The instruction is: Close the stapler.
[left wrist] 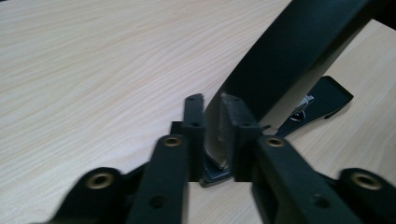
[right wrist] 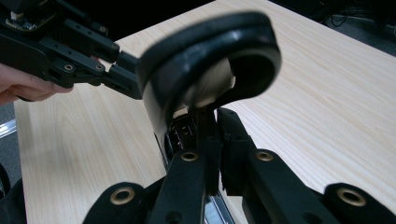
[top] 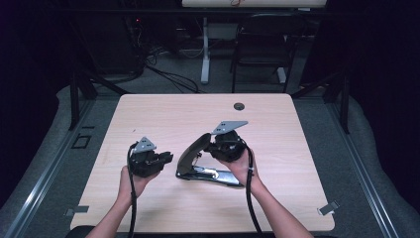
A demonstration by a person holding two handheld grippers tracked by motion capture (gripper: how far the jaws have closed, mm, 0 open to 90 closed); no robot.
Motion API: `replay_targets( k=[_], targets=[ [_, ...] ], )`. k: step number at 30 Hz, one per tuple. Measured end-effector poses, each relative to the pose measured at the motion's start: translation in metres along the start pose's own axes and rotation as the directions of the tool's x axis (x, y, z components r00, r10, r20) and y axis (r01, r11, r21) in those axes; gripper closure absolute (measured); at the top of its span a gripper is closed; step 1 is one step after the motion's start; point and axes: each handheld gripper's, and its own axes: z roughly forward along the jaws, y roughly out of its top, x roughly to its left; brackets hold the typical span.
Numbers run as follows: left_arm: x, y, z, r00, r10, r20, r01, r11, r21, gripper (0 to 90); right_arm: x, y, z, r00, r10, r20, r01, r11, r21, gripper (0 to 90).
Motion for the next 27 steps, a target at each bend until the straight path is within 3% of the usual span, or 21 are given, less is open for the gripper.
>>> replay_targets(
  k=[4,11,18,27],
  targets=[
    [0.002,0.001,0.001,0.9991,-0.025,-0.034,0.025,0.9994,0.024,48.7,-0.005,-0.007,-0.003,0.9999,0.013,-0.004,-0.013,1.0,-0.003,88.7],
    [0.005,0.001,0.0,0.9993,-0.032,-0.02,0.033,0.999,0.03,24.7,-0.008,-0.015,-0.006,0.9999,0.012,0.002,-0.012,1.0,0.005,88.6],
    [0.008,0.0,0.002,0.9992,-0.035,-0.018,0.036,0.9979,0.054,16.8,-0.012,-0.022,-0.009,0.9998,0.019,0.006,-0.019,1.0,0.018,89.1],
    [0.011,-0.001,-0.001,0.9989,-0.035,-0.031,0.037,0.9979,0.054,15.0,-0.021,-0.029,-0.016,0.9986,0.04,0.034,-0.041,0.999,0.031,89.3]
  ],
)
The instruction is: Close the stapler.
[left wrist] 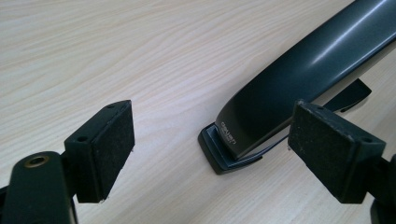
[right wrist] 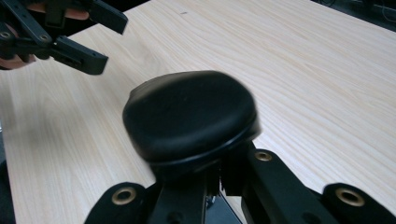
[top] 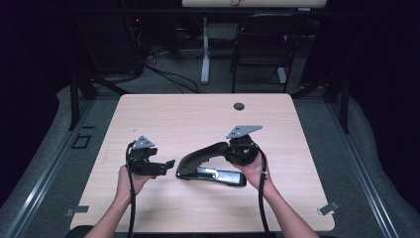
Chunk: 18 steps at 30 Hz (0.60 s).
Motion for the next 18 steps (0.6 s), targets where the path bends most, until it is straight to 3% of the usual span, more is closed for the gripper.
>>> replay_targets(
  k=[13,18],
  targets=[
    [0.002,-0.001,0.002,0.9998,0.002,-0.018,-0.001,0.9996,0.029,6.9,-0.01,-0.01,-0.007,0.9993,0.027,0.024,-0.028,0.999,0.025,89.2],
    [0.003,-0.001,0.001,0.9999,-0.003,-0.013,0.003,0.9996,0.028,6.3,-0.015,-0.017,-0.01,0.9987,0.044,0.025,-0.046,0.997,0.066,89.1]
  ],
)
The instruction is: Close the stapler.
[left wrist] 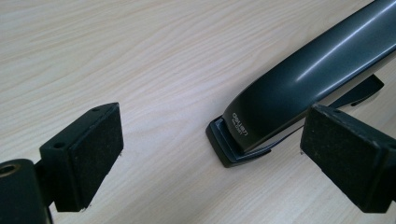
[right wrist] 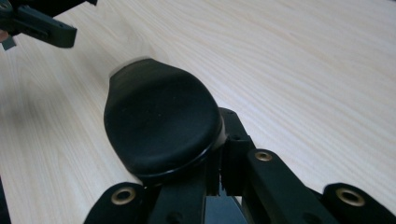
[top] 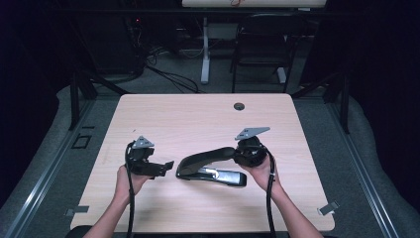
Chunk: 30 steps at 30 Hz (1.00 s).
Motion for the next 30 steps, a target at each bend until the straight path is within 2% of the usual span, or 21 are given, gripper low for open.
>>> replay_targets(
  k=[18,30],
  targets=[
    [0.001,0.0,0.0,1.0,-0.004,0.002,0.004,1.0,0.003,4.9,-0.014,-0.026,0.002,0.9987,0.05,0.007,-0.05,0.994,0.102,88.7],
    [0.0,-0.001,0.001,1.0,0.002,-0.001,-0.002,0.9999,0.01,4.8,-0.016,-0.036,0.008,0.999,0.032,0.032,-0.037,0.985,0.169,87.7]
  ],
)
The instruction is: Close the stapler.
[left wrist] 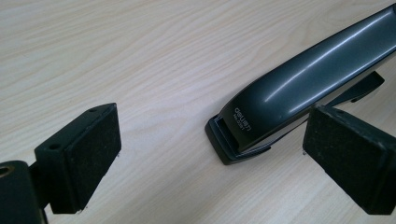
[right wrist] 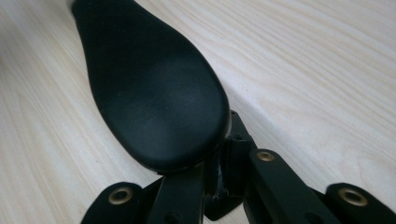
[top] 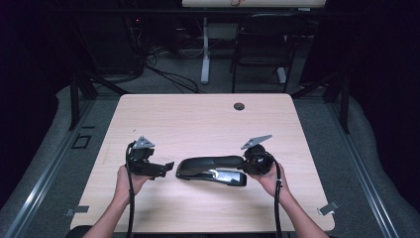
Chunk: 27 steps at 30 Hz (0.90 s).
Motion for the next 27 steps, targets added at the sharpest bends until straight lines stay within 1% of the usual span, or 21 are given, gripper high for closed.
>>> replay_targets(
  k=[3,4,5,7,10,11,12,14,17,19,20,21,24,25,27],
  targets=[
    [0.001,0.0,0.0,1.0,-0.004,-0.008,0.004,1.0,-0.006,4.7,-0.003,-0.004,0.002,0.9999,-0.002,0.014,0.001,0.999,0.038,87.5],
    [0.001,0.0,0.0,1.0,-0.003,-0.003,0.003,1.0,-0.001,4.7,-0.005,-0.006,0.003,0.9998,0.005,0.018,-0.006,0.999,0.037,87.6],
    [0.001,0.0,0.0,1.0,-0.005,-0.008,0.005,1.0,-0.006,4.7,-0.006,-0.007,0.003,0.9998,0.005,0.018,-0.006,0.999,0.043,87.6],
    [0.001,0.0,0.0,1.0,-0.004,-0.004,0.004,1.0,0.001,4.6,-0.007,-0.01,0.0,0.9997,0.011,0.02,-0.012,0.999,0.03,87.6],
    [0.0,0.0,0.001,1.0,-0.002,-0.006,0.002,1.0,0.003,4.6,-0.009,-0.014,-0.003,0.9996,0.006,0.028,-0.007,0.999,0.046,87.4],
    [0.0,0.0,0.001,1.0,-0.001,-0.006,0.001,1.0,0.004,4.6,-0.01,-0.015,-0.003,0.9996,0.016,0.025,-0.017,0.999,0.044,87.3],
    [0.0,0.0,0.001,1.0,0.002,-0.007,-0.002,1.0,0.006,4.6,-0.011,-0.017,-0.004,0.9995,0.014,0.029,-0.015,0.999,0.047,86.5],
    [0.0,0.0,0.001,1.0,0.003,-0.007,-0.003,1.0,0.005,4.5,-0.012,-0.017,-0.006,0.9993,0.029,0.023,-0.03,0.999,0.033,86.6],
    [0.0,0.0,0.0,1.0,0.001,-0.006,-0.001,1.0,0.005,4.5,-0.01,-0.016,-0.011,0.9981,0.021,0.059,-0.023,0.999,0.026,86.7],
    [0.001,0.0,0.0,1.0,0.001,-0.006,-0.001,1.0,0.006,4.4,-0.009,-0.014,-0.014,0.9954,0.01,0.095,-0.012,1.0,0.023,86.9],
    [0.001,0.0,0.0,1.0,0.001,-0.006,-0.001,1.0,0.006,4.3,-0.008,-0.014,-0.016,0.9935,-0.004,0.114,0.002,1.0,0.022,87.1],
    [0.001,0.0,0.0,1.0,0.001,-0.006,-0.001,1.0,0.006,4.3,-0.006,-0.013,-0.018,0.9909,-0.012,0.134,0.01,1.0,0.016,87.1],
    [0.0,0.0,0.001,1.0,0.003,-0.009,-0.003,1.0,0.003,4.2,-0.002,-0.009,-0.029,0.9888,-0.013,0.149,0.021,0.999,-0.049,87.1],
    [0.0,0.0,0.001,0.9999,0.005,-0.01,-0.005,1.0,0.005,4.2,0.0,-0.007,-0.033,0.9883,-0.014,0.152,0.026,0.997,-0.075,87.1],
    [0.0,0.0,0.001,0.9999,0.01,-0.012,-0.01,0.9999,0.009,4.1,0.003,-0.005,-0.04,0.9905,-0.015,0.136,0.031,0.993,-0.114,87.0]
  ],
)
